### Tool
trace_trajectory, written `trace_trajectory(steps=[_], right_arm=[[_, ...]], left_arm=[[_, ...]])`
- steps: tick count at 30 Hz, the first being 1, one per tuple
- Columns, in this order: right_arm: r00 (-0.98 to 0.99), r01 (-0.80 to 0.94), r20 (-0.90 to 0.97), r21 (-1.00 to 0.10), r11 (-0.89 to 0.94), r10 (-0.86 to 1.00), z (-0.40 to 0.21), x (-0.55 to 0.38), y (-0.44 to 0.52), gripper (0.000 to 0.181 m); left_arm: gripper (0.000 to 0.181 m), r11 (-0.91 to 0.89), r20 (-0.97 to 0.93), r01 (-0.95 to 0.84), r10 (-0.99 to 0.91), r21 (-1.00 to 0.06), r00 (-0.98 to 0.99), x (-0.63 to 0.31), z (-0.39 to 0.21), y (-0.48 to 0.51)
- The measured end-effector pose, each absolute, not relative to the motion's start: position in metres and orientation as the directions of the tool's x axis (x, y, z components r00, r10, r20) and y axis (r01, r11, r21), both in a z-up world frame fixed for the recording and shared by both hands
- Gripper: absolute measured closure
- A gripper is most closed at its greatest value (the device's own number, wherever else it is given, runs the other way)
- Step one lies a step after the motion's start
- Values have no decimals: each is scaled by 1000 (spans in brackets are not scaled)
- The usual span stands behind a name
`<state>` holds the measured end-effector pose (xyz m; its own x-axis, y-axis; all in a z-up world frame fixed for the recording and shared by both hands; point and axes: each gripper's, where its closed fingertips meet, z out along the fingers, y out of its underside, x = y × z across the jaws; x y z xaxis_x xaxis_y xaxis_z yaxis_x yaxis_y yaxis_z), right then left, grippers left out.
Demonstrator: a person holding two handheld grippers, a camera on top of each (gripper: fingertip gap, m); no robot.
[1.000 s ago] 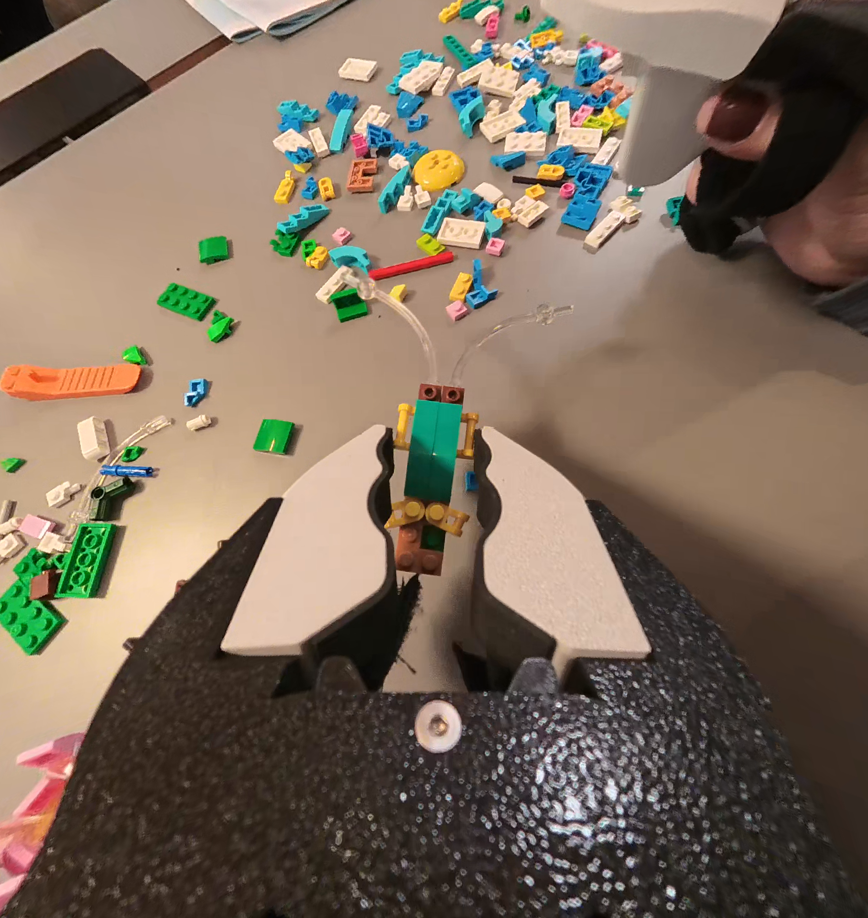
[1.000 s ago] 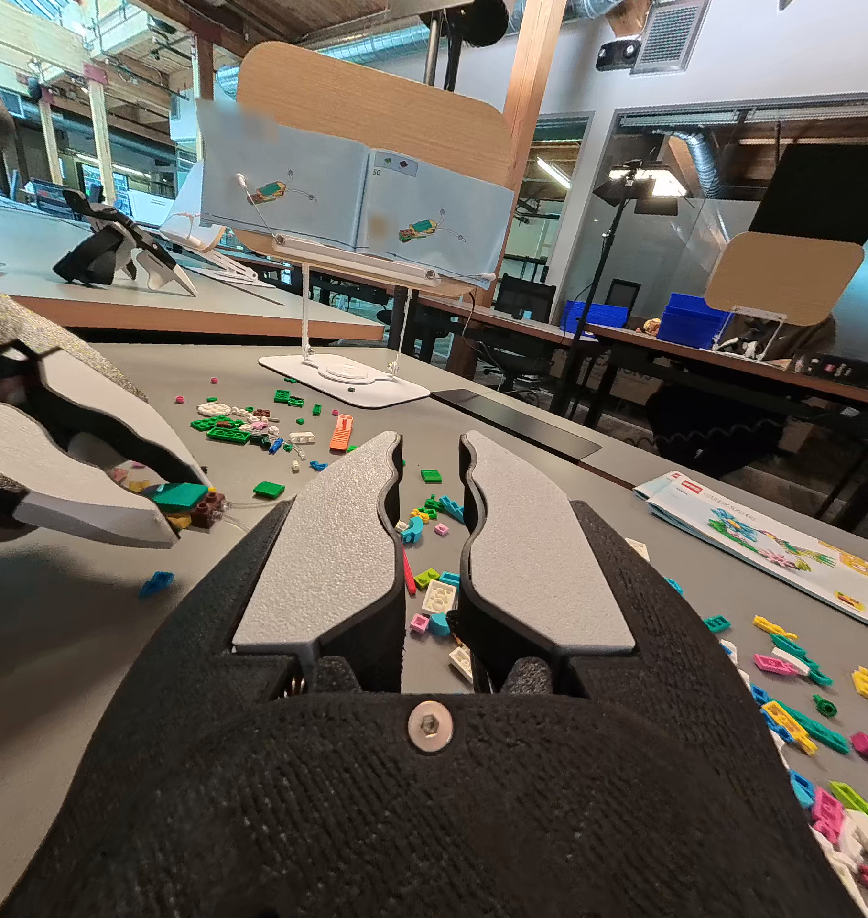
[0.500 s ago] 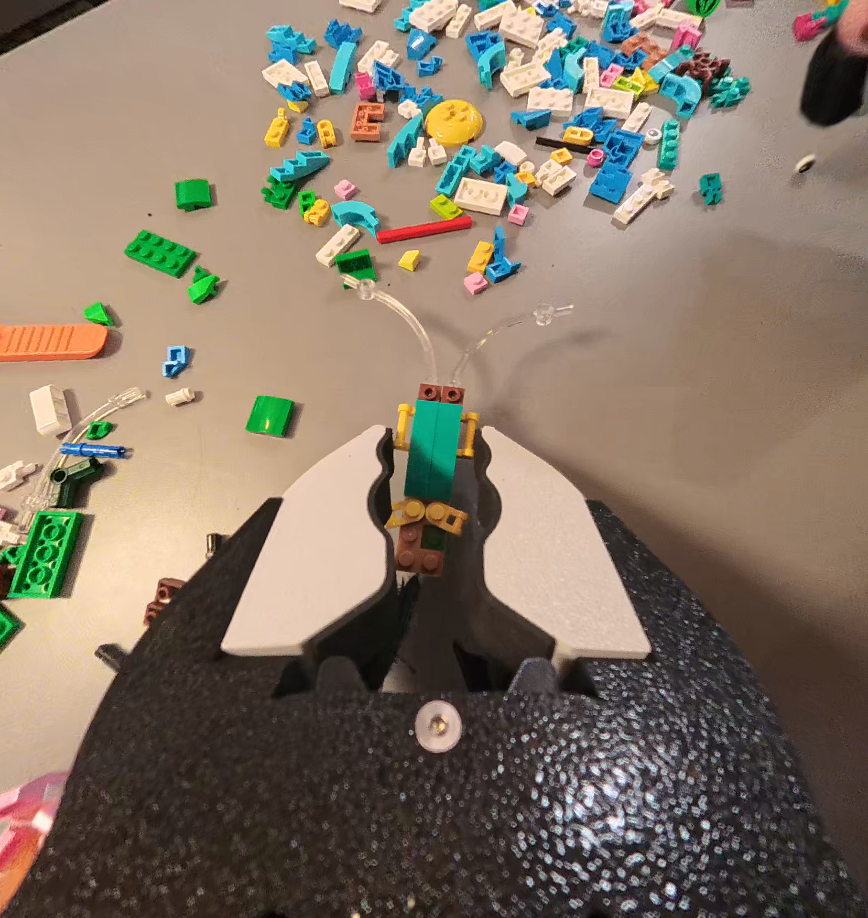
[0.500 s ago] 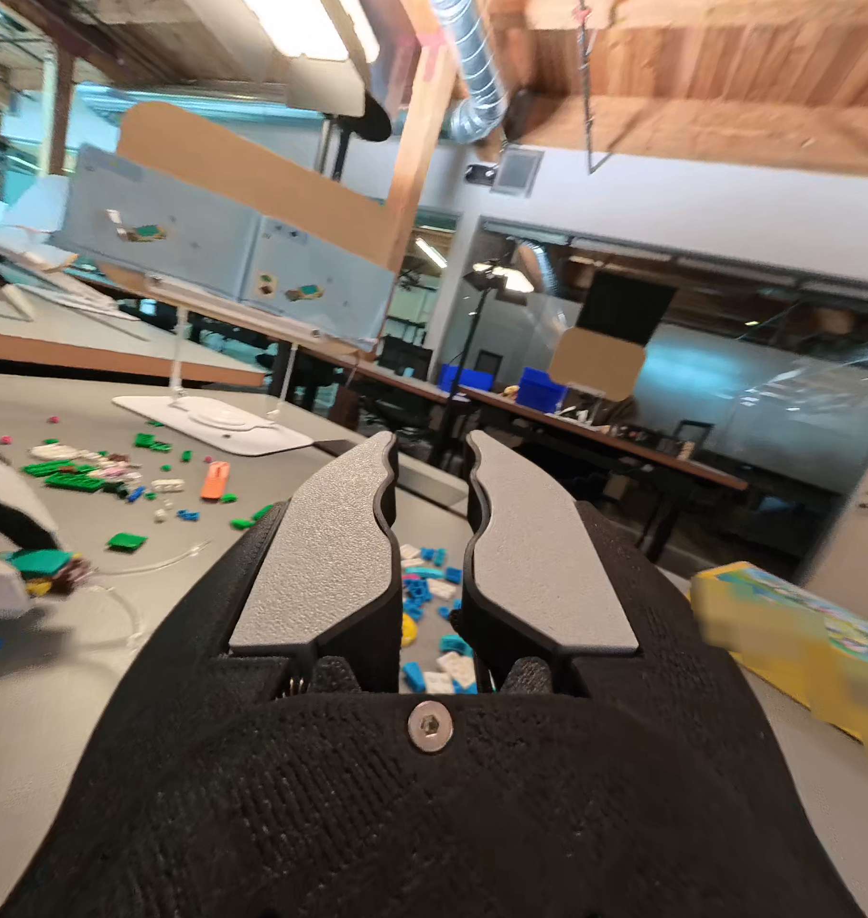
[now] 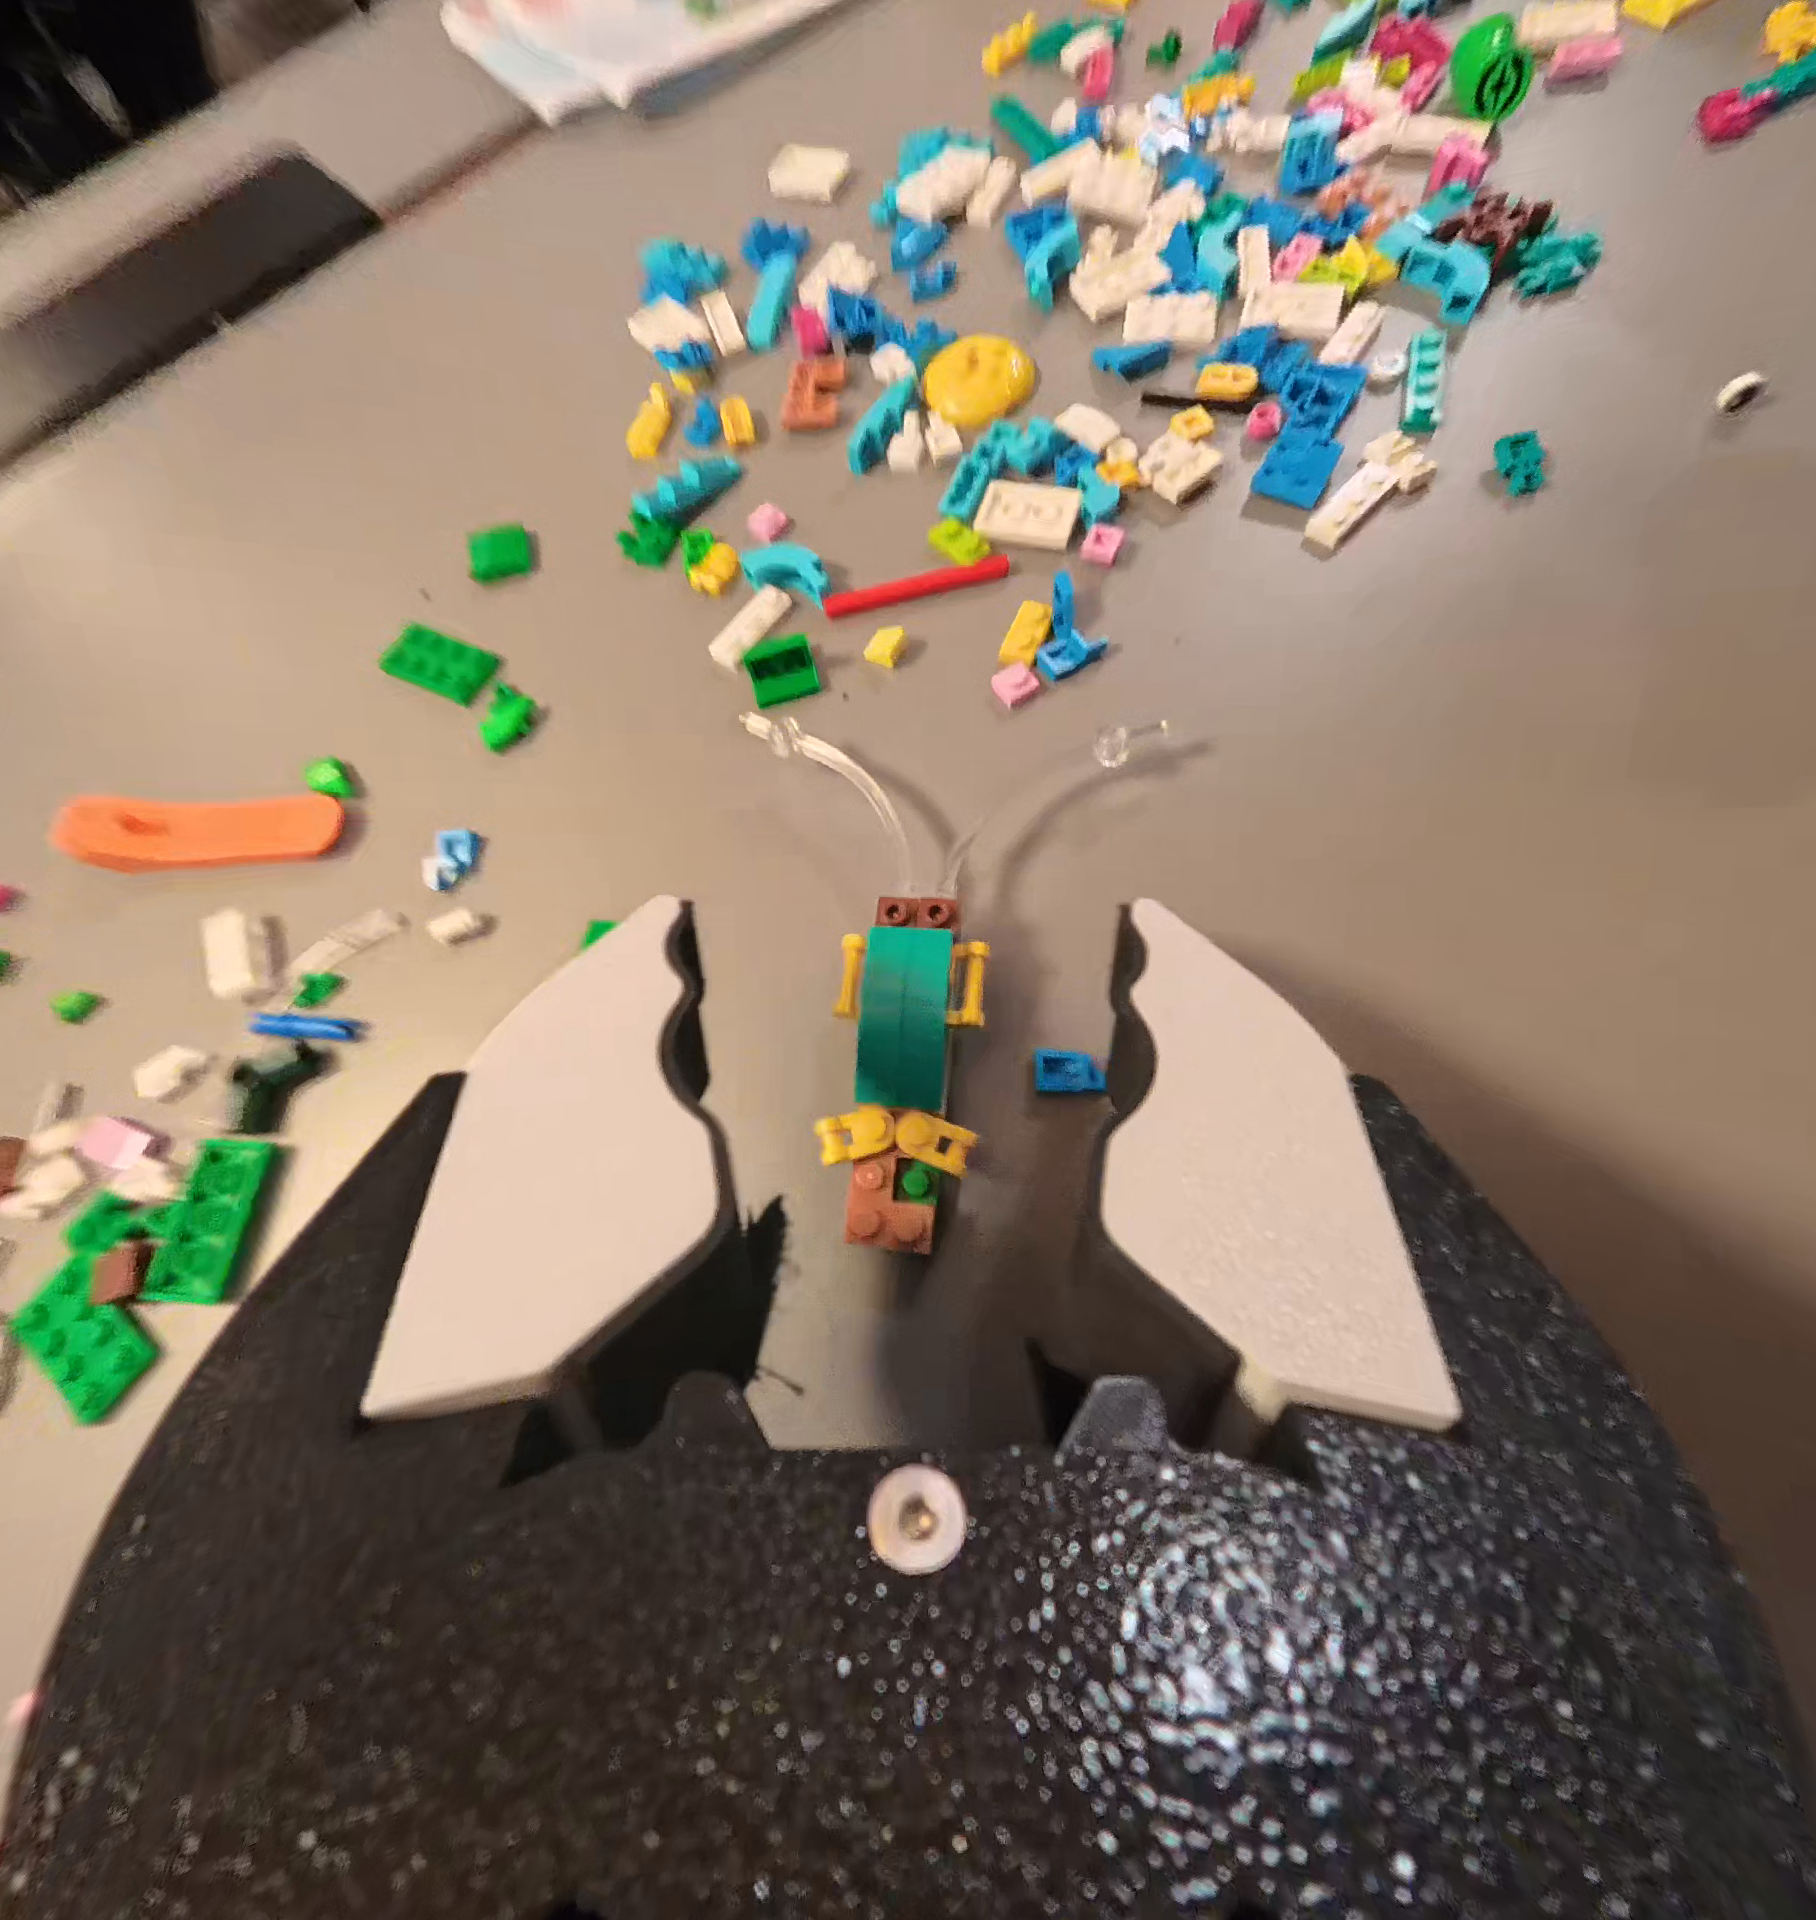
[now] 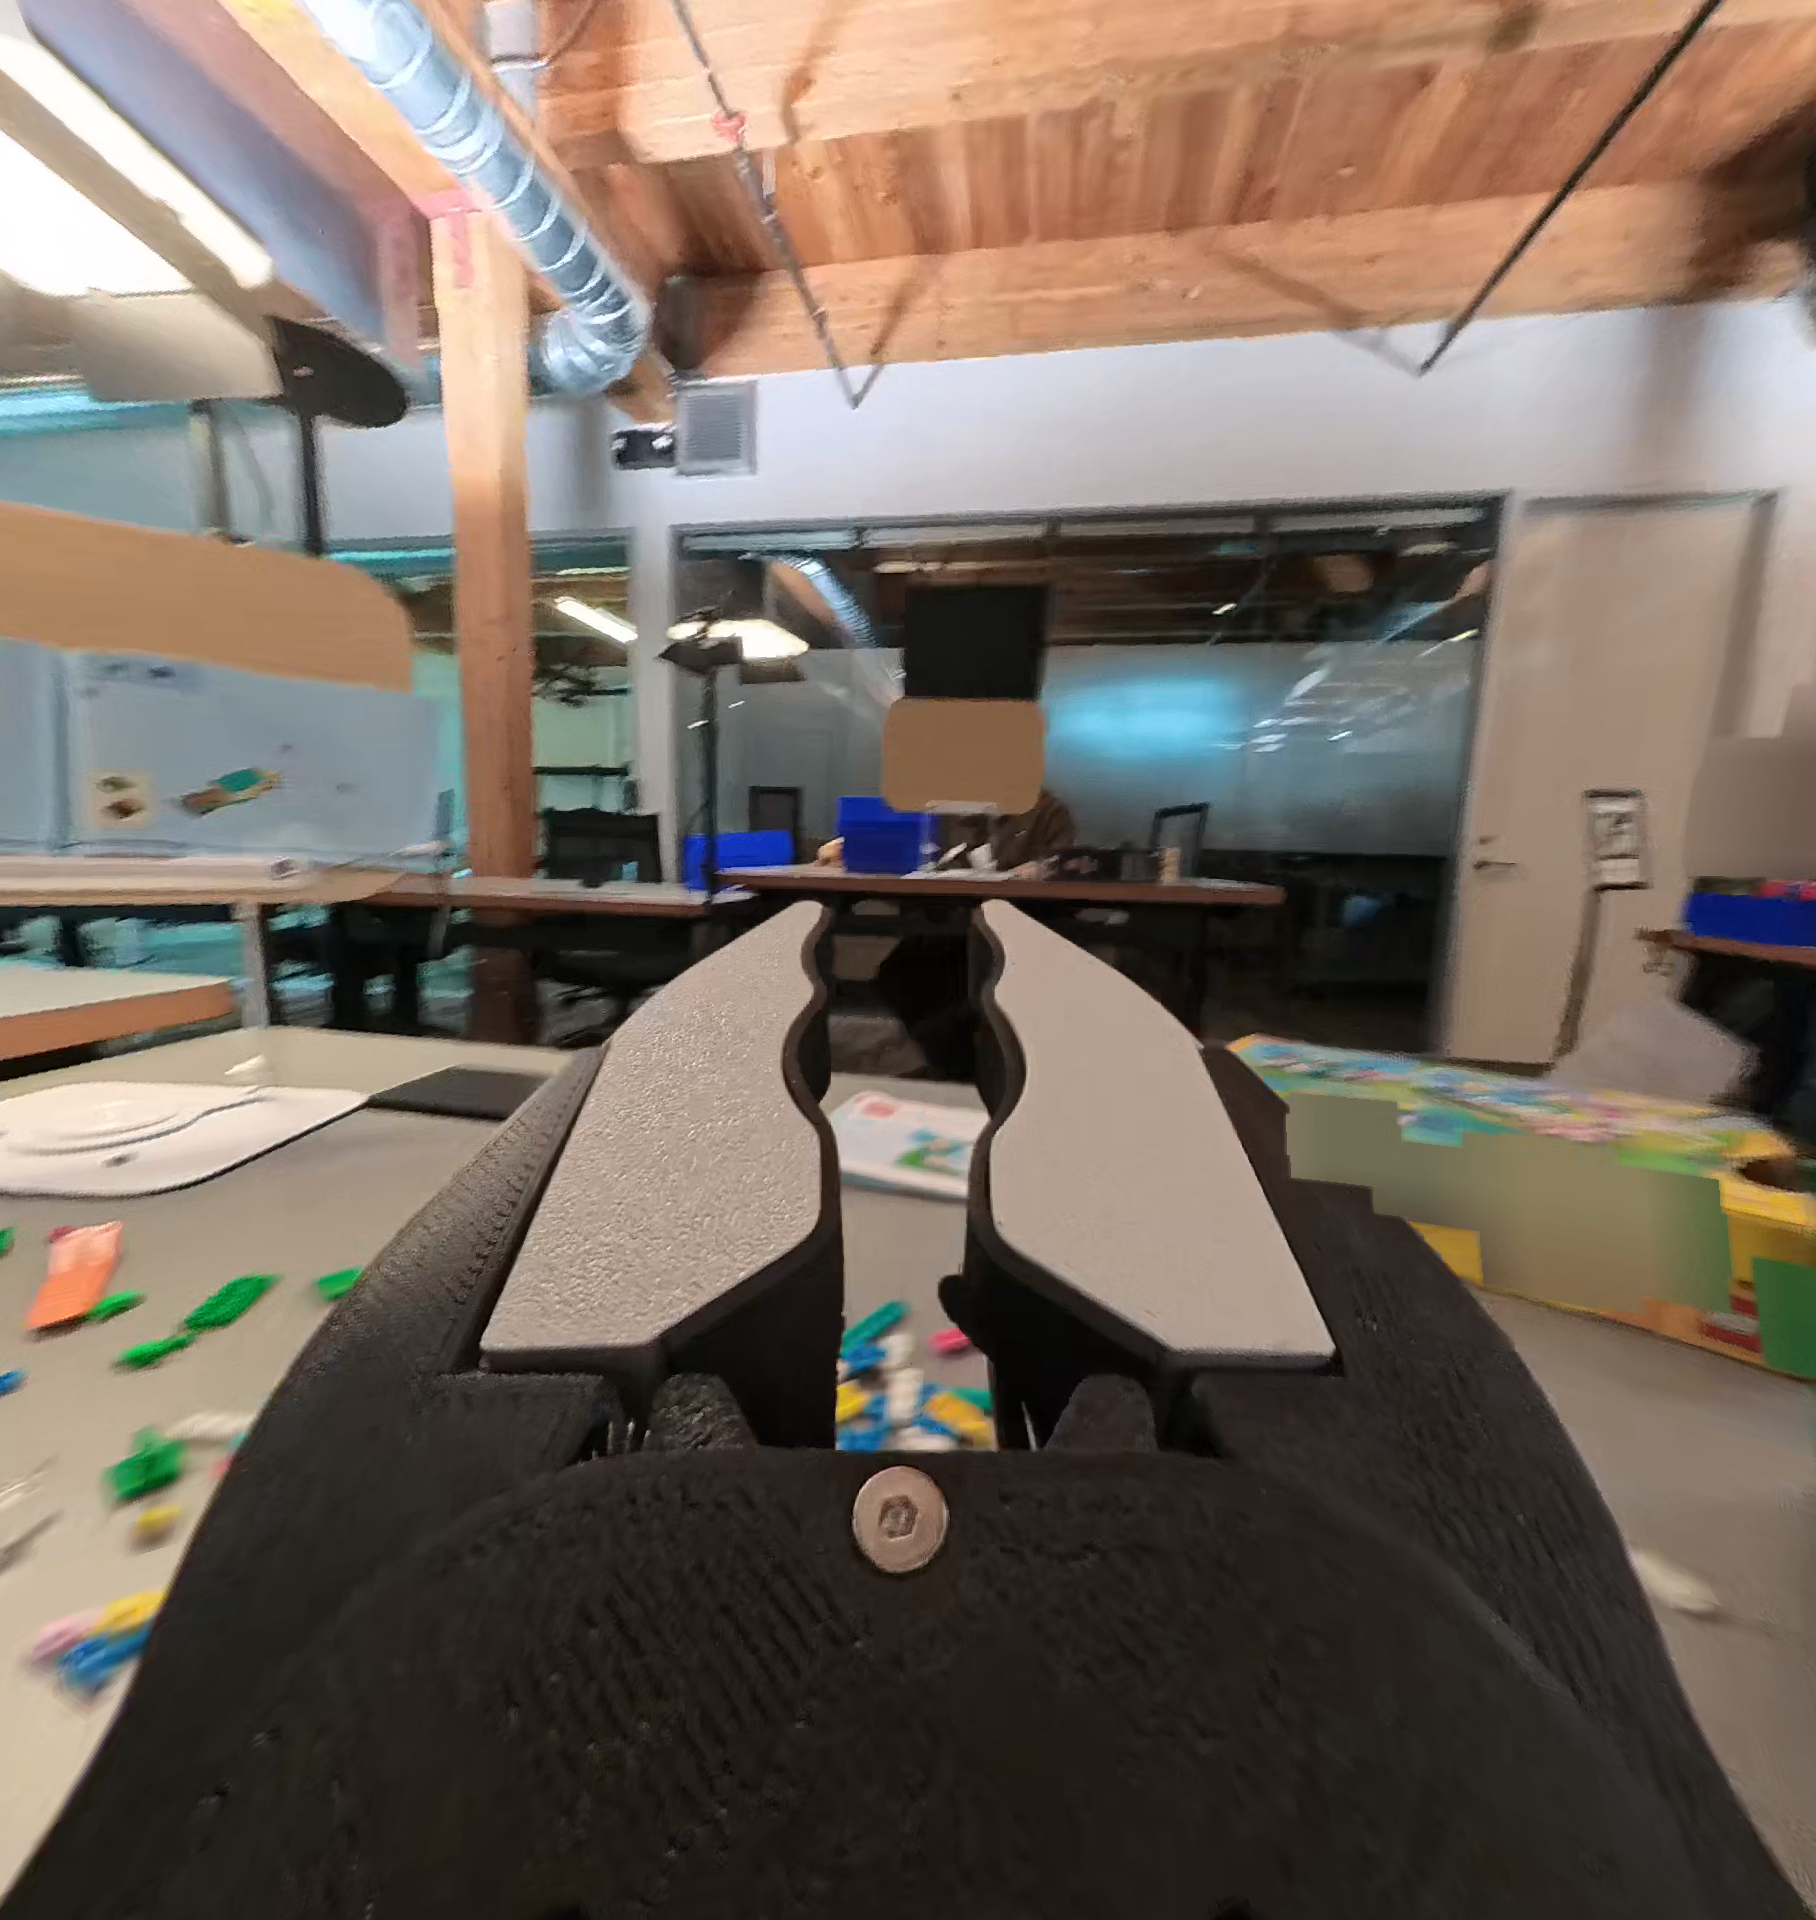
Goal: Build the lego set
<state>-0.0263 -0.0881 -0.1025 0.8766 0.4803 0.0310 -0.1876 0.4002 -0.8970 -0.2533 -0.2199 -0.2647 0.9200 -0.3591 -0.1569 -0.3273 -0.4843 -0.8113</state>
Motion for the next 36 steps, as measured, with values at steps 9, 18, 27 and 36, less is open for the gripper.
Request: trace_trajectory(steps=[9, 18, 27, 36], right_arm=[[949, 207, 295, -851, 483, 112, -108, 74, -62, 165], [894, 158, 272, -935, 319, 356, -165, 35, -31, 179], [894, 37, 157, -959, 280, 419, -166, 37, -29, 181], [903, 36, 154, -957, 288, 401, -166, 42, -26, 181]], left_arm=[[139, -144, -254, -348, -443, -926, 860, -226, -226, -232], [181, -189, -300, -393, -385, -900, 873, -241, -236, -232], [181, -176, -301, -388, -380, -905, 875, -243, -234, -233], [181, -210, -216, -306, -363, -929, 906, -250, -233, -232]])
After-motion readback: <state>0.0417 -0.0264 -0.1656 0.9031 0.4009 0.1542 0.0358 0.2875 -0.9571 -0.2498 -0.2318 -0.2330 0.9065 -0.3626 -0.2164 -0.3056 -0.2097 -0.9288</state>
